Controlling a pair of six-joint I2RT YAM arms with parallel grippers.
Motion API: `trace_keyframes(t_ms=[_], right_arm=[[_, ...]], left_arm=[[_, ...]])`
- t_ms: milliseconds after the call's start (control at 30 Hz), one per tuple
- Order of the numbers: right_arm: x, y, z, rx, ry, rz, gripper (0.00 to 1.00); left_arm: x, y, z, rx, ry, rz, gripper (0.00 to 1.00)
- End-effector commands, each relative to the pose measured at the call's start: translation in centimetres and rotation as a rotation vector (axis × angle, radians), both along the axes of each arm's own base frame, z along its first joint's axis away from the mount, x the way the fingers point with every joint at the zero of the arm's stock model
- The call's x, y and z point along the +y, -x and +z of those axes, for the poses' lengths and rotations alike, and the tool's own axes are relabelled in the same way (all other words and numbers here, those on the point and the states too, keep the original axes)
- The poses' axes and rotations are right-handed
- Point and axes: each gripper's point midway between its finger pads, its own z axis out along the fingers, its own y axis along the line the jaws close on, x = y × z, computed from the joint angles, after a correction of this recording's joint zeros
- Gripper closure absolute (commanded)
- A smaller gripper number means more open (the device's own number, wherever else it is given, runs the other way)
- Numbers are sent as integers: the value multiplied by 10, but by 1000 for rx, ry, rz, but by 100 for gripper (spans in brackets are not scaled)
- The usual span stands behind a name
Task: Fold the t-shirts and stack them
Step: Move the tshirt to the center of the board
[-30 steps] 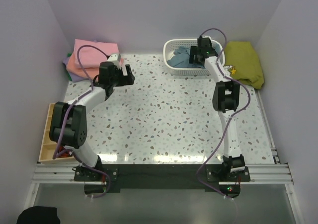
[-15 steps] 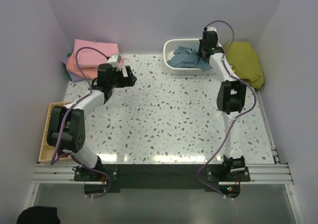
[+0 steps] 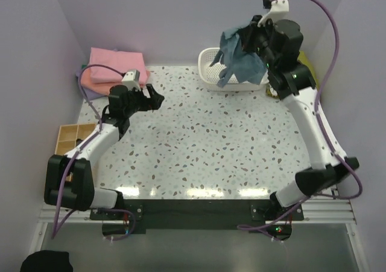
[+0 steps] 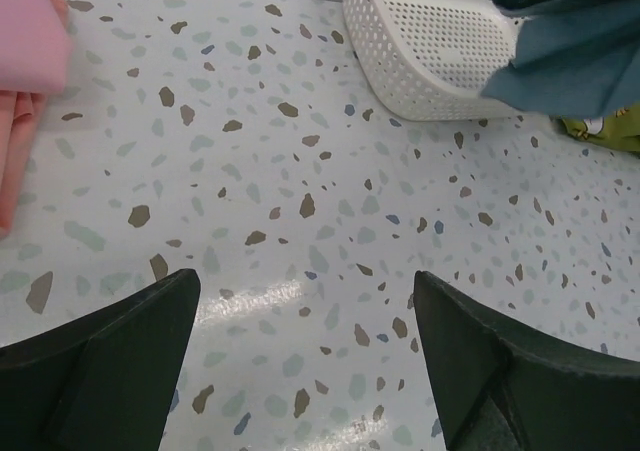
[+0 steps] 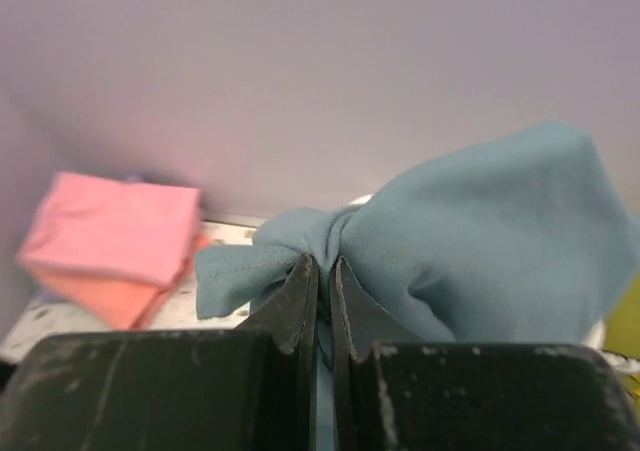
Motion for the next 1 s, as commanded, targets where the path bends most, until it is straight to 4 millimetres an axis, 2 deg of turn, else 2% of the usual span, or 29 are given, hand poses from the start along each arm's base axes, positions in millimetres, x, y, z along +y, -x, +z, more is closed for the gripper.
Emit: trace_keyframes(t_ms=[0, 33, 67, 100, 133, 167, 200, 233, 267, 300, 333, 367, 433, 467, 500, 533, 567, 600, 633, 667, 700, 733, 767, 833, 900, 967], right_arm=[[18, 99, 55, -157, -93, 191, 100], [19, 114, 55, -151, -105, 222, 100], [22, 123, 41, -107, -129, 247, 100], [30, 143, 39, -97, -139, 330, 100], [28, 169, 48, -126, -160, 376, 100], [34, 180, 29, -78, -179, 429, 100], [40, 194, 20, -49, -184, 487, 100], [36, 216, 21, -56, -195, 516, 100], [39, 221, -4, 7, -198, 538, 100], [42, 231, -13, 24, -202, 575, 100], [46, 258, -13, 9, -199, 671, 100], [48, 262, -35, 60, -205, 690, 100], [45, 273, -54, 99, -228, 690, 100], [41, 275, -80, 137, -243, 658, 100], [34, 269, -93, 152, -235, 600, 100], [24, 258, -107, 174, -213, 515, 100], [1, 233, -137, 225, -171, 327, 99], [-13, 226, -166, 312, -126, 225, 86], [-22, 216, -190, 375, -84, 150, 81], [-42, 203, -205, 410, -50, 15, 80], [-47, 193, -235, 517, -5, -55, 70], [-50, 188, -241, 549, -8, -95, 63], [-60, 183, -247, 563, 12, -170, 62], [-64, 180, -260, 603, 9, -224, 57], [-66, 182, -252, 567, -10, -225, 46], [-69, 186, -248, 531, -34, -226, 30]], left_arm=[[-2, 20, 26, -73, 56, 0, 7], [-3, 26, 35, -93, 72, 2, 7], [-3, 31, 37, -97, 83, 4, 7], [-3, 37, 31, -87, 92, 7, 7], [-6, 44, 41, -113, 117, 1, 7], [-8, 48, 42, -120, 123, -4, 7], [-8, 52, 39, -116, 124, -2, 7], [-10, 56, 41, -116, 123, -4, 7], [-10, 57, 41, -115, 118, 0, 7], [-11, 58, 44, -119, 116, -5, 7], [-14, 61, 43, -115, 109, -17, 7], [-16, 62, 44, -115, 104, -26, 7], [-26, 67, 44, -115, 95, -67, 6], [-29, 68, 43, -112, 95, -77, 6], [-37, 73, 38, -101, 100, -106, 4], [-42, 75, 38, -104, 107, -125, 3], [-47, 80, 35, -96, 113, -156, 2], [-53, 85, 26, -84, 114, -176, 2], [-56, 88, 23, -81, 124, -182, 2], [-59, 91, 19, -79, 133, -192, 2], [-62, 95, 10, -75, 142, -203, 1], [-65, 98, 4, -61, 145, -210, 1], [-66, 100, -1, -52, 141, -215, 1], [-70, 105, -14, -27, 131, -230, 1], [-74, 112, -22, -6, 135, -248, 1], [-78, 117, -24, -4, 139, -262, 1]])
